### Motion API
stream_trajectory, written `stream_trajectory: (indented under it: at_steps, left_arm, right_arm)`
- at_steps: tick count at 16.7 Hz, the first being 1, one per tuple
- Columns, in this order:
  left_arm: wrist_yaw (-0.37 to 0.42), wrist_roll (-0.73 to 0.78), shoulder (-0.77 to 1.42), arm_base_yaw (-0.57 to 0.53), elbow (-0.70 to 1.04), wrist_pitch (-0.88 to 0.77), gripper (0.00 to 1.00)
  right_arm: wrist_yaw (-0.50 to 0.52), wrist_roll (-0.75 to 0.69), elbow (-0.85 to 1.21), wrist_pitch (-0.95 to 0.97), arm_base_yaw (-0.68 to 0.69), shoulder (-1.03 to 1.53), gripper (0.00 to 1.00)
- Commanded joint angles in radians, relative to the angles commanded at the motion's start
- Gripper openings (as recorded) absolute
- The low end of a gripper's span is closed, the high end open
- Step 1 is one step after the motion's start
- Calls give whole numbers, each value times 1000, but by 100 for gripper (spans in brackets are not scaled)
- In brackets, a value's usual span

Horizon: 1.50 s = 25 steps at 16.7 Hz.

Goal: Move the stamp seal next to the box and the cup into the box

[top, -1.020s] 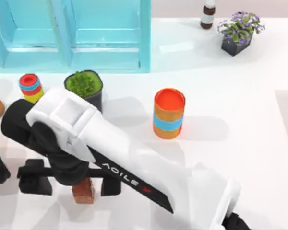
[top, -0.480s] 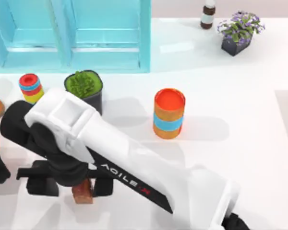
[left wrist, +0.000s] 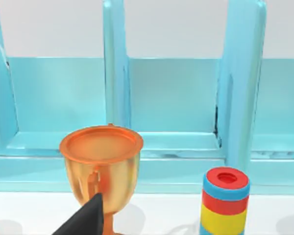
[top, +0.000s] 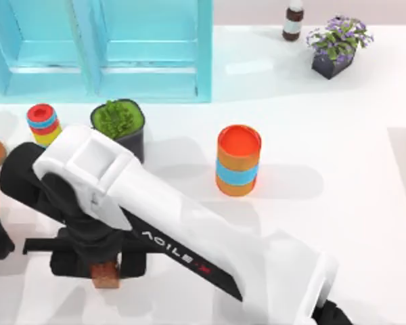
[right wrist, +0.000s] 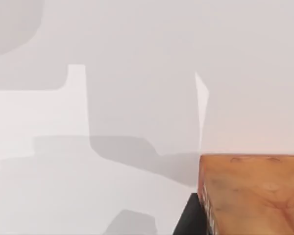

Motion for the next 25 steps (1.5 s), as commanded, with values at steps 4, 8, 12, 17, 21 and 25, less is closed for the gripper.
stream_trajectory:
  at_steps: [4,8,12,17,21,25]
  left_arm:
    - [0,0,0,0,0,0,100]
    - [0,0,0,0,0,0,100]
    - [0,0,0,0,0,0,100]
    - [0,0,0,0,0,0,100]
    - [0,0,0,0,0,0,100]
    - [0,0,0,0,0,0,100]
  right_arm:
    - [0,0,0,0,0,0,0]
    - [-9,1,-4,55,11,-6,0]
    - [-9,-4,-62,76,7,-46,0]
    - [-12,-21,-322,167,-11,-218,0]
    - [-16,-42,-624,272,-31,-415,0]
    - [-20,-65,-958,386,-53,-632,0]
